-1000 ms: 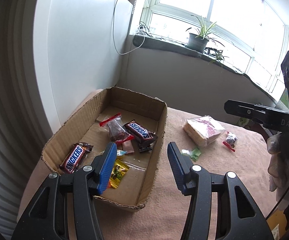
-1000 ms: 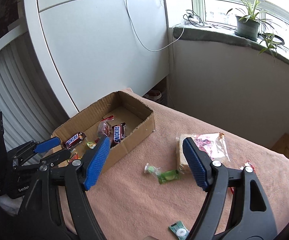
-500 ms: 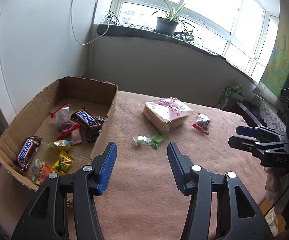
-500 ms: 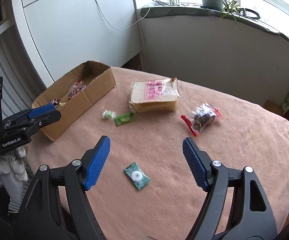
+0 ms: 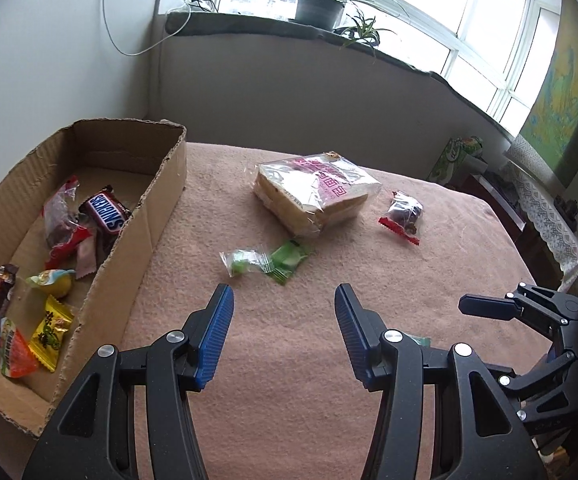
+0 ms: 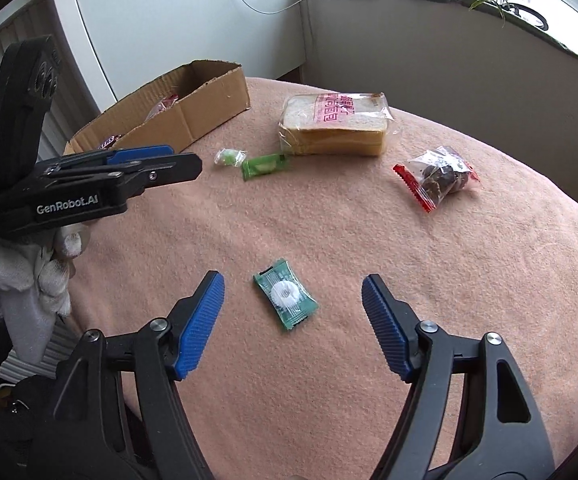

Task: Organize snacks
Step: 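Move both tools back over the green mint packet and green jelly candy, then grasp the green mint packet with the right gripper while the left gripper grasps the green jelly candy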

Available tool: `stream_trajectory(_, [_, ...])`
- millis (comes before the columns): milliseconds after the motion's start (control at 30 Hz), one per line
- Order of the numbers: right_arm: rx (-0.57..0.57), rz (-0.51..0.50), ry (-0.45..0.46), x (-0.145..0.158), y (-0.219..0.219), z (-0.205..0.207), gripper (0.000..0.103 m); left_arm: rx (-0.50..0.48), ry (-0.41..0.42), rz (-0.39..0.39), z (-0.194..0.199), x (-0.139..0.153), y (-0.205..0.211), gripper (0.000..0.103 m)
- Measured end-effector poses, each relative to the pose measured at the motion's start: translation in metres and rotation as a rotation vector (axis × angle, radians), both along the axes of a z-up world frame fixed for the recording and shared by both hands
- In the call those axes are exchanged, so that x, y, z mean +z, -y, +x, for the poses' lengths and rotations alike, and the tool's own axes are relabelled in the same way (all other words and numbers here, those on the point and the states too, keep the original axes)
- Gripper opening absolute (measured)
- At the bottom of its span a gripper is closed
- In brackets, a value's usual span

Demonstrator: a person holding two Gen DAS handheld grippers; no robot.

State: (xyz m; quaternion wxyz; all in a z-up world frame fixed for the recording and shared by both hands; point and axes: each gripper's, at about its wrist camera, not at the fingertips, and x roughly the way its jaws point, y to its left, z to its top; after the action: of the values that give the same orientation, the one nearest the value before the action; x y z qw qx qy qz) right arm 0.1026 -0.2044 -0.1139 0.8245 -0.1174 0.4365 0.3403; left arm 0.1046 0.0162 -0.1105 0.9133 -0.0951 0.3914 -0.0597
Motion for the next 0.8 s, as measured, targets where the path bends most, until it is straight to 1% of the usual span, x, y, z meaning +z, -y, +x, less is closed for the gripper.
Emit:
stream_trajectory(33, [0.004,-0.002,-0.005,-0.002,-0.001,0.001,0.065,0.005,-0.005,0.001,0.004,-0.003,0.0,0.052])
stream_trajectory(167, [0.014,-0.005,-0.019,-0.01,-0.004,0.005,0.063,0.032,-0.021,0.017,0.018,-0.014,-0.001,0.051])
stream_trajectory(233, [0.021,-0.007,-0.023,-0.013,-0.006,0.006,0.059,0.037,-0.031,0.027,0.024,-0.018,0.0,0.051])
stream_trajectory(367, [0.03,-0.01,-0.022,-0.016,-0.008,0.01,0.058,0.065,-0.033,0.053,0.033,-0.023,0.0,0.051])
stream_trajectory(400, [0.034,-0.011,-0.021,-0.017,-0.009,0.011,0.058,0.073,-0.033,0.063,0.035,-0.024,-0.001,0.048])
stream_trajectory(467, [0.042,-0.017,-0.017,-0.018,-0.011,0.012,0.058,0.085,-0.04,0.071,0.041,-0.028,-0.001,0.046])
stream_trajectory(533, [0.047,-0.024,-0.014,-0.02,-0.013,0.013,0.058,0.097,-0.046,0.076,0.046,-0.031,-0.002,0.042])
stream_trajectory(600, [0.051,-0.028,-0.014,-0.023,-0.014,0.014,0.058,0.1,-0.055,0.081,0.05,-0.034,-0.003,0.04])
stream_trajectory(700, [0.057,-0.035,-0.015,-0.026,-0.017,0.015,0.057,0.094,-0.073,0.081,0.054,-0.039,-0.002,0.031])
stream_trajectory(767, [0.064,-0.044,-0.022,-0.029,-0.019,0.015,0.046,0.087,-0.075,0.086,0.054,-0.04,-0.001,0.029])
stream_trajectory(800, [0.065,-0.054,-0.021,-0.031,-0.021,0.014,0.043,0.083,-0.075,0.087,0.054,-0.041,-0.001,0.028])
